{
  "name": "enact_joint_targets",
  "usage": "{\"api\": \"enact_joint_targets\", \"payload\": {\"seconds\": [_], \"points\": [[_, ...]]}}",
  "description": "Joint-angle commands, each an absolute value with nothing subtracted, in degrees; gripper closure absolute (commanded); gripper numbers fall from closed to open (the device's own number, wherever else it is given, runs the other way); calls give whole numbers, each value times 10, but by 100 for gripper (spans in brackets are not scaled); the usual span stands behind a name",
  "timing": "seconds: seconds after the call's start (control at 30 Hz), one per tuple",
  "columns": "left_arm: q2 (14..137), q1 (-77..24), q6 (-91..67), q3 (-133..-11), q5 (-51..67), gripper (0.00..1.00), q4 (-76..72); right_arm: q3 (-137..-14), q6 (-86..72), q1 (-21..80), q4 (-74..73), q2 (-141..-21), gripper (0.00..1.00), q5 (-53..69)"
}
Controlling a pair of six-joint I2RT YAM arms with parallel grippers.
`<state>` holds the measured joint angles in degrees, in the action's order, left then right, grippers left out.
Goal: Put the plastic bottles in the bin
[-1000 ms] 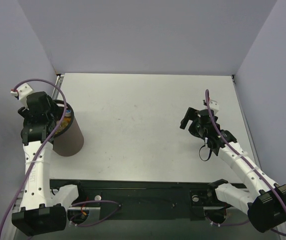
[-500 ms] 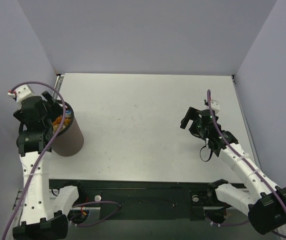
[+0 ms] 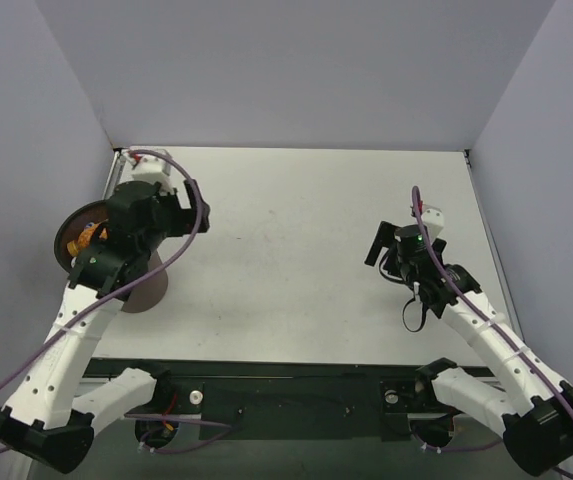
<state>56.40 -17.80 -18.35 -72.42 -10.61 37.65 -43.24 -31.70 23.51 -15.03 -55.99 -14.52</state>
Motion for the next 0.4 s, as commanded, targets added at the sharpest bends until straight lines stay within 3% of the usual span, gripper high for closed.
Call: {"api": "enact_joint_targets", "payload": {"seconds": [0.0,0.37], "points": [[591,-264,-135,-679,-92,3,307,-430,-324,249,-195,-516,0,-194],[668,-378,-141,-639,-105,3,332,-400,-344,275,-234,-500,0,-230]]}}
